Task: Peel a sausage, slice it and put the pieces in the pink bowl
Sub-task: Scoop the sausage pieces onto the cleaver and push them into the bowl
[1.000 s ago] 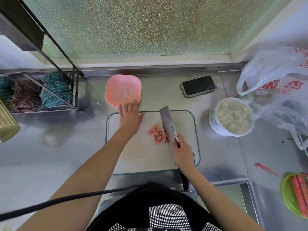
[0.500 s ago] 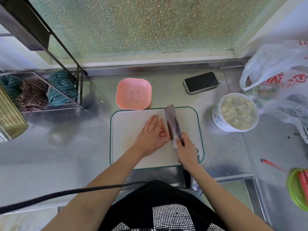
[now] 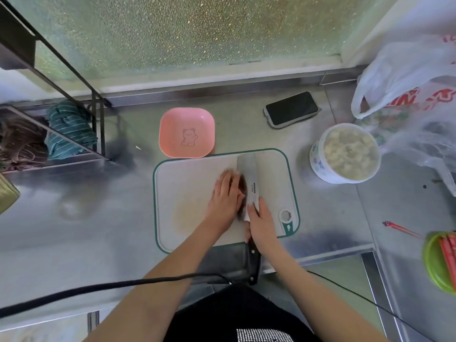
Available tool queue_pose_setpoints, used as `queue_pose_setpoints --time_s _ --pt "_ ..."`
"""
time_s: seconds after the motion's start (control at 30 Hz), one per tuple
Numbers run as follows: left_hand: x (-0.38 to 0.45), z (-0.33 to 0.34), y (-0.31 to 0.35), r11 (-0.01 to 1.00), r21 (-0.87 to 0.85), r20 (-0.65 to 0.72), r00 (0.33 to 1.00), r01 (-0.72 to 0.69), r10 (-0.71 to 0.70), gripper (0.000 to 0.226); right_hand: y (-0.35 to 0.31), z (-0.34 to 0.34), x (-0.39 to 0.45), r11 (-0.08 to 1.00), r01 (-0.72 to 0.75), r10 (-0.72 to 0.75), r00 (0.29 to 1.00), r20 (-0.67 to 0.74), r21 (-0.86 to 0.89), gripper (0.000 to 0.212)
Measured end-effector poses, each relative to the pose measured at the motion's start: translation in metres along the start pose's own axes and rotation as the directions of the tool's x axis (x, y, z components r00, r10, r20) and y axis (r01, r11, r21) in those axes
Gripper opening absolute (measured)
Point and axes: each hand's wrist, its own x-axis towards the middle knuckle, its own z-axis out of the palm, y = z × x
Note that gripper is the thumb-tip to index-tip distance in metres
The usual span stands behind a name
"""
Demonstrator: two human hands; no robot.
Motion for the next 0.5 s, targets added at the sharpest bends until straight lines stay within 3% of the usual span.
queue_pose_setpoints --time_s 0.13,0.33,0.5 --pt "0.0 -0.002 -0.002 0.998 -0.045 -0.008 0.999 -0.047 0.047 0.054 -0.005 -0.005 -0.001 0.979 -0.094 0.072 0.989 0.126 0.18 0.02" --pt "-0.003 -0.009 -0.002 0.989 -0.135 0.011 0.998 -0.054 0.056 0.057 -0.018 -0.01 -0.005 0.965 -0.09 0.037 0.977 0.212 0.247 0.015" --pt "0.002 -0.014 0.002 0.988 -0.126 0.004 0.996 -0.087 0.089 0.063 -0.034 -0.015 -0.009 0.961 -0.067 0.012 0.979 0.204 0.267 0.014"
